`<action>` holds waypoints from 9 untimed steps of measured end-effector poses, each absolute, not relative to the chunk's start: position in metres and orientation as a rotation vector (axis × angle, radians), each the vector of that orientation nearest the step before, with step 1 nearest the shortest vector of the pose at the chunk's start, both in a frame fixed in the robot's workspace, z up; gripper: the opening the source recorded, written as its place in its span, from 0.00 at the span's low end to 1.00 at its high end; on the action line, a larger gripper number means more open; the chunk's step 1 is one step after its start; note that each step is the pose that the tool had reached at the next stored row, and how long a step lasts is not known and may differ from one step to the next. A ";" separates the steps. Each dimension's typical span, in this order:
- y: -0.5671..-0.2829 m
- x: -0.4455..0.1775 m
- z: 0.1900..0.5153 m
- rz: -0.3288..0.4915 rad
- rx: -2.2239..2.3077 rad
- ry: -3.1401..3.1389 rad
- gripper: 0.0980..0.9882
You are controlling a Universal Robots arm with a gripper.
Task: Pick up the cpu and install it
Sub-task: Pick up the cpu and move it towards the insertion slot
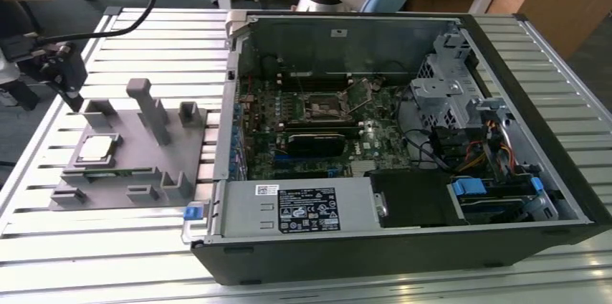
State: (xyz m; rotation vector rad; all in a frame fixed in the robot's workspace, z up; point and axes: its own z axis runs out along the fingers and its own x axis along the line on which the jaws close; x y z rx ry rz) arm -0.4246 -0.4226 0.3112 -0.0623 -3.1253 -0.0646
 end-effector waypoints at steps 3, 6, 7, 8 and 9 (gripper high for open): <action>-0.423 -0.425 0.306 -0.065 -0.039 -3.125 0.62; -0.423 -0.425 0.300 -0.065 -0.035 -3.125 0.62; -0.423 -0.425 0.298 -0.065 -0.035 -3.125 0.62; -0.423 -0.425 0.297 -0.065 -0.035 -3.125 0.62; -0.423 -0.425 0.295 -0.065 -0.035 -3.125 0.62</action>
